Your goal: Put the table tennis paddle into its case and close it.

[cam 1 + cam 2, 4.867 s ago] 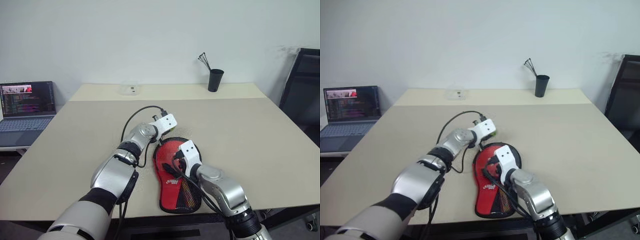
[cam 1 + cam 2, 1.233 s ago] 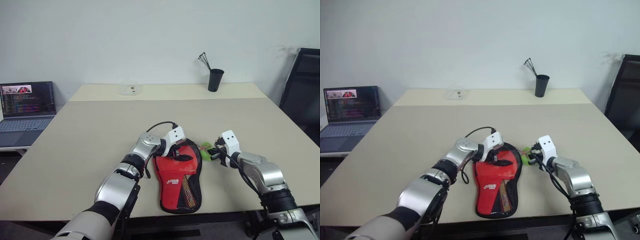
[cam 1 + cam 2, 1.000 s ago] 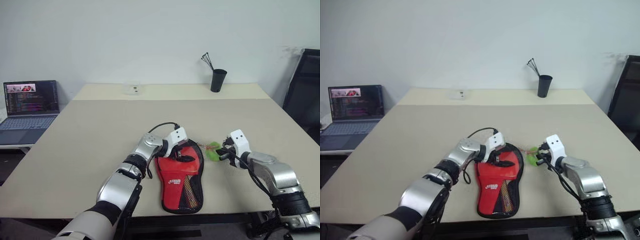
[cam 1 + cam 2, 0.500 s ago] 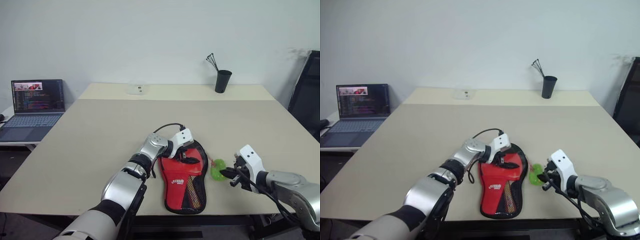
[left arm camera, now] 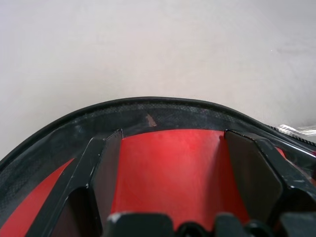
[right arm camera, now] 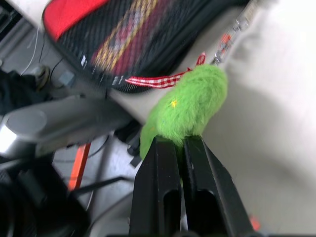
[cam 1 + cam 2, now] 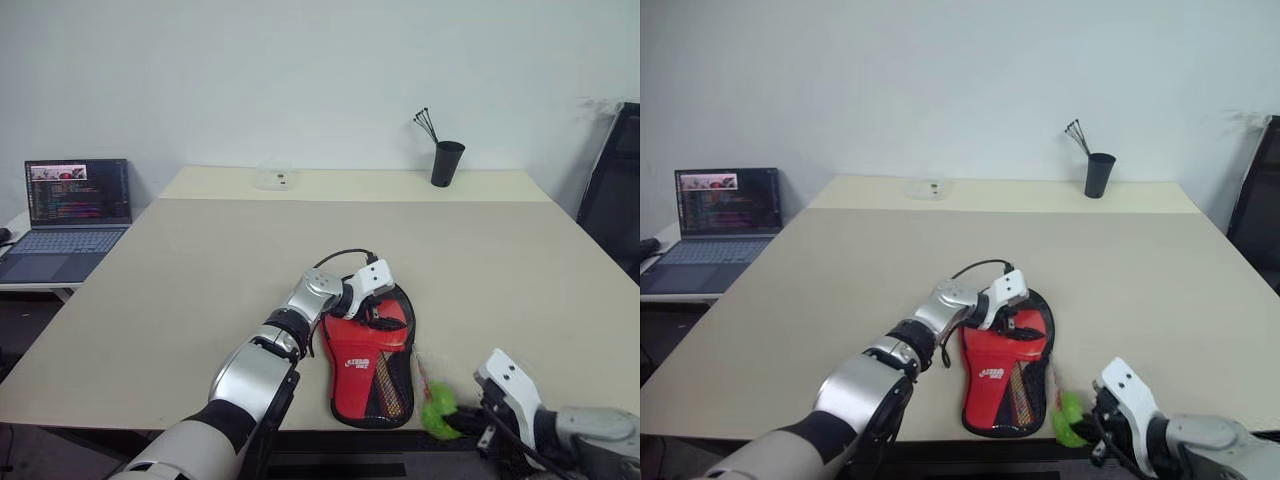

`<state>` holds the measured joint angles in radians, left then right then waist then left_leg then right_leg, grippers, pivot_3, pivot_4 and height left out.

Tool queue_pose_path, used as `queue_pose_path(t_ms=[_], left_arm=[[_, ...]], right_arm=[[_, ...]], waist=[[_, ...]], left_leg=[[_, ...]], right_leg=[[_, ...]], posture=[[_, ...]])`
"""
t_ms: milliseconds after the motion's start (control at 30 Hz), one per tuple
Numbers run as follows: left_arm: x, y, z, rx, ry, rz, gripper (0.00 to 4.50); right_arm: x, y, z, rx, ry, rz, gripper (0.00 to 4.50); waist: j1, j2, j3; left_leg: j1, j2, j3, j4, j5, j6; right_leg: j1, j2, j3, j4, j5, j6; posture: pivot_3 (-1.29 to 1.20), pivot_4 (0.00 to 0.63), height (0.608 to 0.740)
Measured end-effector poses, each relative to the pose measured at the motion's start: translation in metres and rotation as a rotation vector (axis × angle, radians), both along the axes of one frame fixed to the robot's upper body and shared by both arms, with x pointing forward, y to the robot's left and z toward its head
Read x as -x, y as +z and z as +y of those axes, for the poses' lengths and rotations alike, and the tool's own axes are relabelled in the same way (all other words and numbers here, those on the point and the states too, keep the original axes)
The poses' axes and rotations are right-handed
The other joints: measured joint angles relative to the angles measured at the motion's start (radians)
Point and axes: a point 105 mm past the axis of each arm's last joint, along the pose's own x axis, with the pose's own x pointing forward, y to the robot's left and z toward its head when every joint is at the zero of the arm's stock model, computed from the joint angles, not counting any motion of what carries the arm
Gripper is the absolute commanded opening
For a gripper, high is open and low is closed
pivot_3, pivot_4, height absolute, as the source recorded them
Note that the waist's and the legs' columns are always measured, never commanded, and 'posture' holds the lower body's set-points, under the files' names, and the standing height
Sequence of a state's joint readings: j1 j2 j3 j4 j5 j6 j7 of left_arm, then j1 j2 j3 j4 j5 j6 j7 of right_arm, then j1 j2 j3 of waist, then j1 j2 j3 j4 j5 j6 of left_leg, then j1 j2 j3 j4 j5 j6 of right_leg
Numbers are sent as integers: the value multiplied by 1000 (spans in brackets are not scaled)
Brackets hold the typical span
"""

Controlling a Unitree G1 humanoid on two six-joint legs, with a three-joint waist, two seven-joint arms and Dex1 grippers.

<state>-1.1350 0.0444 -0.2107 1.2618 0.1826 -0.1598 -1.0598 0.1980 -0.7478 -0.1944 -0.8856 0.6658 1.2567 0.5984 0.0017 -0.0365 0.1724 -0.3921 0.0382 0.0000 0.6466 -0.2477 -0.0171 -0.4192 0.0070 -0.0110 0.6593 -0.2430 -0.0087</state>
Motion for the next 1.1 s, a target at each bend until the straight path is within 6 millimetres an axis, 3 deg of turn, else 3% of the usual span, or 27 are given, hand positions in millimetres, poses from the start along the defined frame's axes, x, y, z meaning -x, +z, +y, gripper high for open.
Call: queue_pose_path(t_ms=[467,767,867,1033,1100], left_arm=[[-1,-1,1,-11,5,-6,3591],[-1,-2,1,-16,9,-5,3591],[-1,-2,1,-16,11,-6,3591],[-1,-2,1,-16,15,-8,3591],[-2,-2,1,-16,15,-8,3591]], right_arm=[[54,2,19,-74,186,150,54],[58,3,28,-103,199,143,54],[58,4,30,-111,205,142,731],[63,10,32,-139,272,162,2399],[64,15,34,-161,302,156,2399]], waist=[[0,-2,-1],[-1,-3,-1],[-1,-3,-1],[-2,-3,-1],[-2,-4,-1]], left_leg=[[3,0,0,0,0,0],[9,0,0,-1,-1,-1],[9,0,0,-1,-1,-2],[10,0,0,-1,-1,-2],[10,0,0,-1,-1,-2]], right_leg=[[4,0,0,-1,0,0],[9,-1,0,-3,0,1],[9,-1,0,-3,0,1],[10,-1,0,-3,0,1],[10,-1,0,-3,0,1]], posture=[[0,150,740],[0,150,740],[0,150,740],[0,150,740],[0,150,740]])
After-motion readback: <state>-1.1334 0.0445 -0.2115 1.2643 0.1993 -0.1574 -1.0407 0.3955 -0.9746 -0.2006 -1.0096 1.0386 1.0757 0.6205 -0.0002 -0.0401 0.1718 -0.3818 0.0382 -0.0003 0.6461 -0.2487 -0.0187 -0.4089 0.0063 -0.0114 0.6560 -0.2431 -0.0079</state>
